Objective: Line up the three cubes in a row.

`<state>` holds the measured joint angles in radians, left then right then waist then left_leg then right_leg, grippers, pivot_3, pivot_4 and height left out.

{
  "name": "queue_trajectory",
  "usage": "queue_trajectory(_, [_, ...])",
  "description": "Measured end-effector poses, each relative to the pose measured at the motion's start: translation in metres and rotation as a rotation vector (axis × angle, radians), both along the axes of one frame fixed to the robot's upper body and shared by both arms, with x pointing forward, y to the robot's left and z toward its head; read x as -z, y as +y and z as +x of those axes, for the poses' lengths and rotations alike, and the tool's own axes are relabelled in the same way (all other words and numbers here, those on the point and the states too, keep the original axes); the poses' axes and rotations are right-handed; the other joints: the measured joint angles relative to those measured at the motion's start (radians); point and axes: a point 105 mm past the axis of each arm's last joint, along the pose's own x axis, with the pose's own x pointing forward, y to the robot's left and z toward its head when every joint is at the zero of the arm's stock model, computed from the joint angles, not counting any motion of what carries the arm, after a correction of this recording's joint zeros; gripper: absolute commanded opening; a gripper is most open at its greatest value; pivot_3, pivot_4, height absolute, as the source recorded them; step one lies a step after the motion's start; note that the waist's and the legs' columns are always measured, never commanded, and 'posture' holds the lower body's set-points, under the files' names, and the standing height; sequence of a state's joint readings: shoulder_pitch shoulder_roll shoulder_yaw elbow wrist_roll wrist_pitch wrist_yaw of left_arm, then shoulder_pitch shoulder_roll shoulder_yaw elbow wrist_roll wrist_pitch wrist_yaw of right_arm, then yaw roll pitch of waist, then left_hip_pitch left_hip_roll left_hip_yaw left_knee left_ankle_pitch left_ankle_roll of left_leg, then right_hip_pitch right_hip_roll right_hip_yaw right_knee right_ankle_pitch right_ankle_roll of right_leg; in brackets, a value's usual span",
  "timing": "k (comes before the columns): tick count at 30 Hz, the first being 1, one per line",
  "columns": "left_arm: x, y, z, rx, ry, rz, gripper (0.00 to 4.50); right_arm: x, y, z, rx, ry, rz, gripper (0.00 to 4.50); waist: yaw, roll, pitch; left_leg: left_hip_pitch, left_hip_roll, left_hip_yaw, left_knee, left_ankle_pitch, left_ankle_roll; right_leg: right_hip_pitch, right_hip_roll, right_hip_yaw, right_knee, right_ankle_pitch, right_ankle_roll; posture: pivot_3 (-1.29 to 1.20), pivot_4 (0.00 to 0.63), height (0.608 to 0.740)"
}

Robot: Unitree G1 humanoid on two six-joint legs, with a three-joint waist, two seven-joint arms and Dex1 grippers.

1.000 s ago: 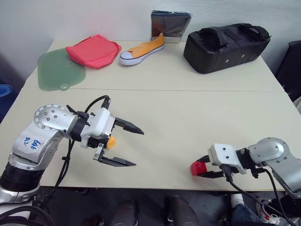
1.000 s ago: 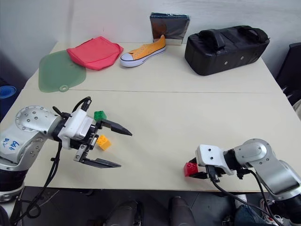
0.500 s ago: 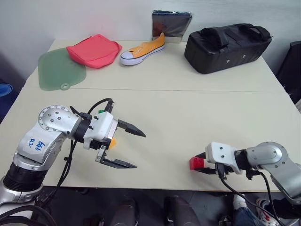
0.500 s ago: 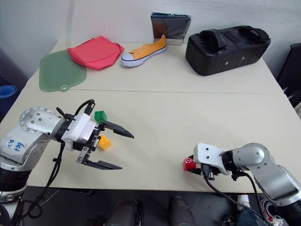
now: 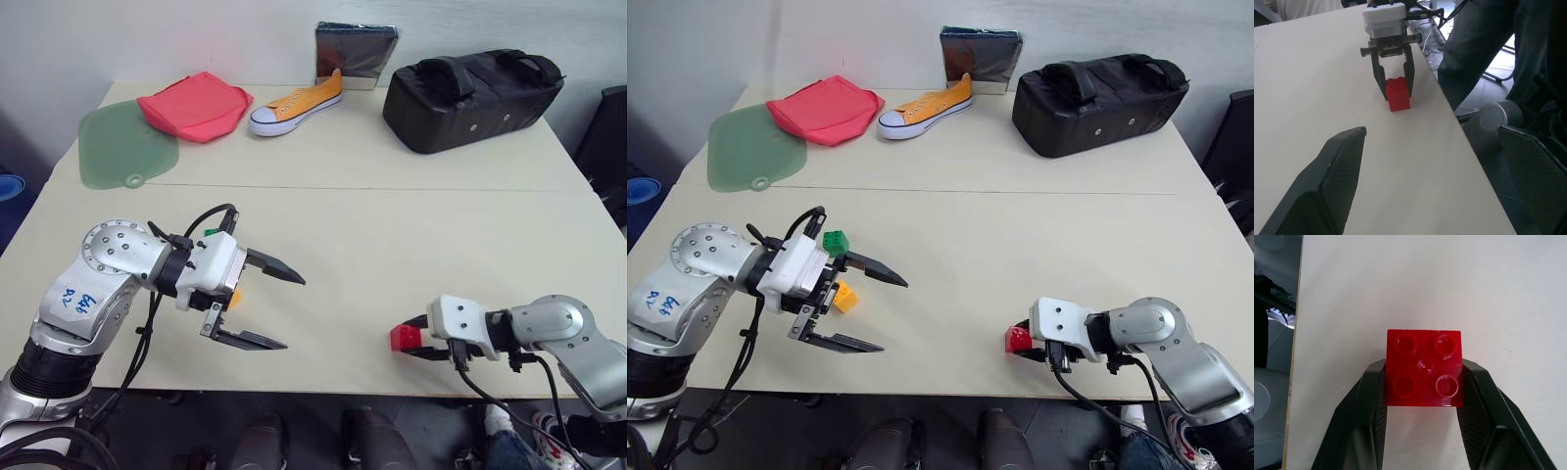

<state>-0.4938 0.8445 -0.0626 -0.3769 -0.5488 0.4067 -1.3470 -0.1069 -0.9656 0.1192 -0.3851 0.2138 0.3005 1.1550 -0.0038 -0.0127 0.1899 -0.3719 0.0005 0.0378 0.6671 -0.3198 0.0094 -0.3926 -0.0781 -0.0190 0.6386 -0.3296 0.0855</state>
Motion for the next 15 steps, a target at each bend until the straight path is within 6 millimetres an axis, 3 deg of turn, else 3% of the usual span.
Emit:
queue_trajectory(9, [0.001, 0.000, 0.001, -0.005, 0.004, 0.000, 4.50, 0.009, -0.002, -0.005, -0.029, 0.035, -0.005, 4.47, 0.001, 0.000, 0.000, 0.000, 0.000, 0.000, 0.000, 0.000, 0.000, 0.000, 0.000, 0.000, 0.000, 0.000, 0.000, 0.00, 0.150, 0.740])
queue_trajectory(15, [0.013, 0.007, 0.000, -0.072, 0.064, -0.009, 4.50, -0.006, -0.010, -0.001, -0.023, 0.009, 0.009, 4.47, 0.000, 0.000, 0.000, 0.000, 0.000, 0.000, 0.000, 0.000, 0.000, 0.000, 0.000, 0.000, 0.000, 0.000, 0.000, 0.00, 0.150, 0.740])
